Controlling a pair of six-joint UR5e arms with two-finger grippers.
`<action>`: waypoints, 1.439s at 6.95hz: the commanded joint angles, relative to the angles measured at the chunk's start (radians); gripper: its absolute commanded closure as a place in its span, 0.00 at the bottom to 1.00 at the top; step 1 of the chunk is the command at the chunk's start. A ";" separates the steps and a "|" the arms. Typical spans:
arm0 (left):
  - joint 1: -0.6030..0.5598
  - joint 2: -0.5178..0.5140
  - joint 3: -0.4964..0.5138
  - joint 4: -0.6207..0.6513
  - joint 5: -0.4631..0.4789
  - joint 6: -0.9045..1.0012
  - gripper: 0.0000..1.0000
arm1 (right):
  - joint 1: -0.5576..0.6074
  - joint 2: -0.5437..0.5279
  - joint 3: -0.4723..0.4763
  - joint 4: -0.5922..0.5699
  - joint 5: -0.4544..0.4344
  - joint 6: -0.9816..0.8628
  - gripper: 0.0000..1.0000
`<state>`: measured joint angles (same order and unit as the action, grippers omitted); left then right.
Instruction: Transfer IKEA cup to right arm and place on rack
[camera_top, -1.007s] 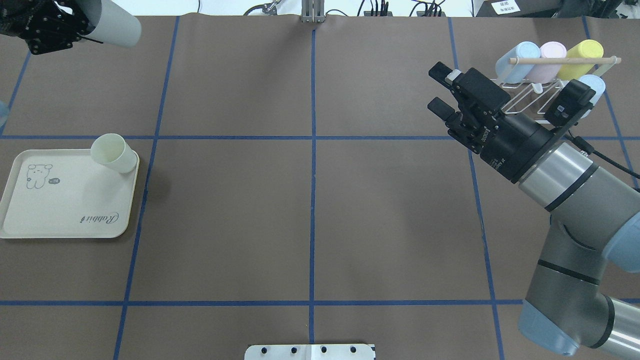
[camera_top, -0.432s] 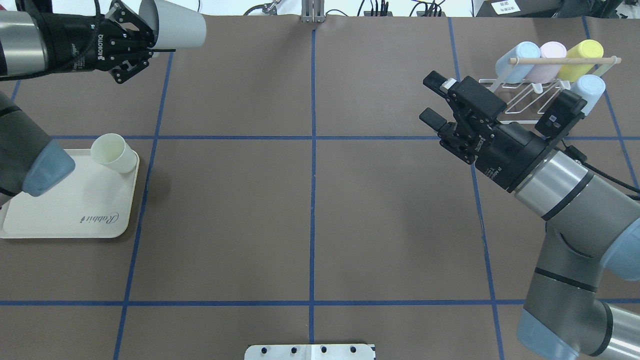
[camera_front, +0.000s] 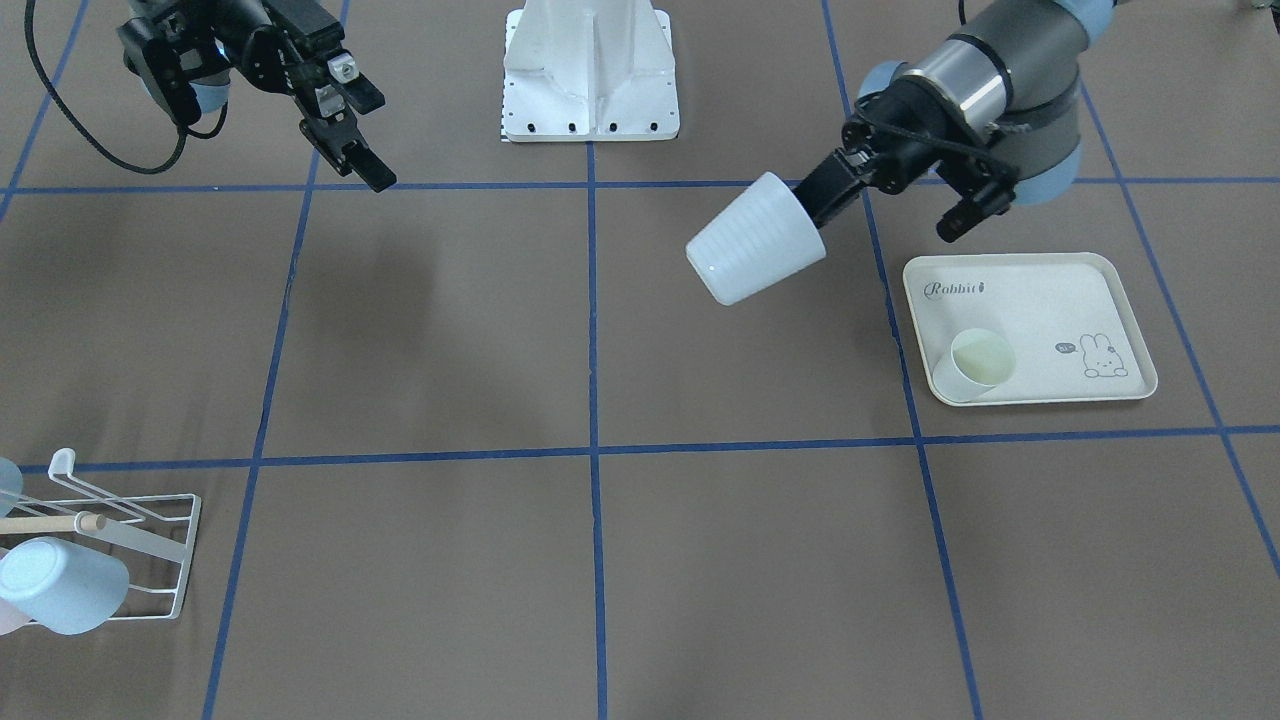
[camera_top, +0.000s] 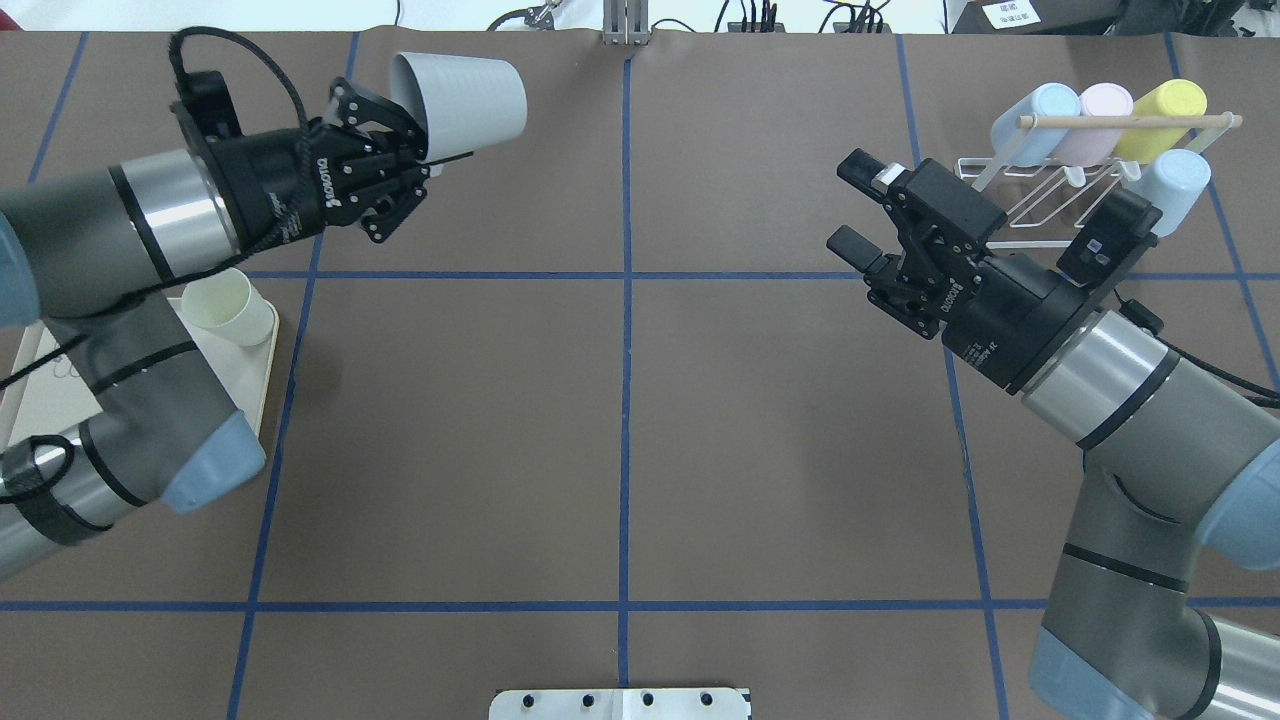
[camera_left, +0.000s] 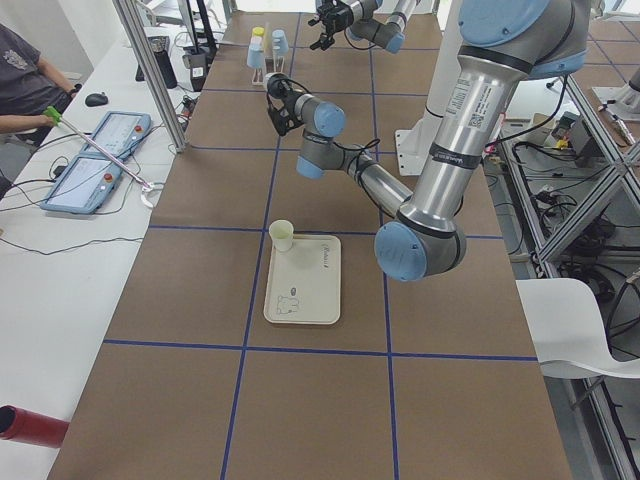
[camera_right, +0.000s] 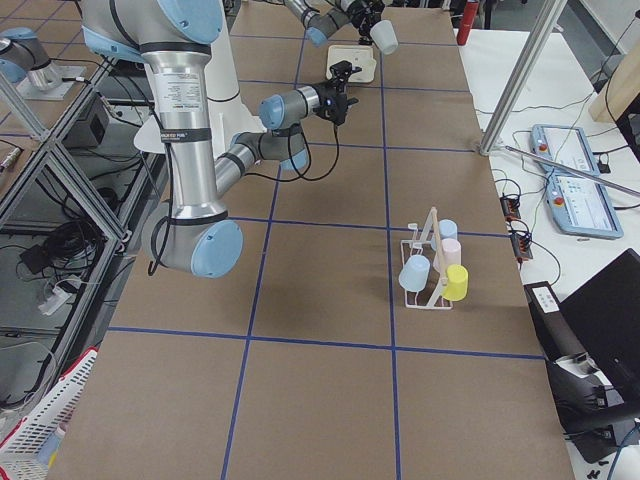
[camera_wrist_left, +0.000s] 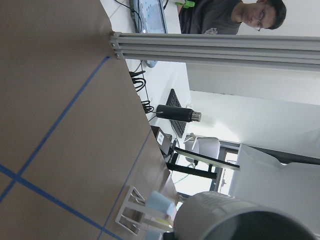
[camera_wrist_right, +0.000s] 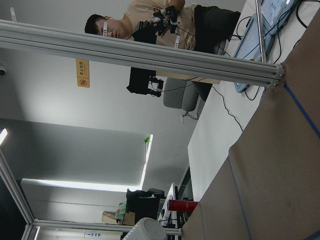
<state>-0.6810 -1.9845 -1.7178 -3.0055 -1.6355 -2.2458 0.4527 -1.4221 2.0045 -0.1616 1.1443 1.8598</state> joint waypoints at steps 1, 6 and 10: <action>0.154 -0.095 0.006 -0.030 0.144 -0.005 1.00 | -0.017 0.029 0.000 0.001 0.000 0.054 0.00; 0.274 -0.195 0.078 -0.133 0.350 -0.005 1.00 | -0.019 0.038 -0.001 -0.001 -0.015 0.087 0.00; 0.298 -0.312 0.194 -0.131 0.379 -0.003 1.00 | -0.015 0.028 -0.010 -0.003 -0.083 0.085 0.00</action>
<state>-0.3884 -2.2738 -1.5494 -3.1375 -1.2581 -2.2489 0.4365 -1.3905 1.9958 -0.1639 1.0809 1.9463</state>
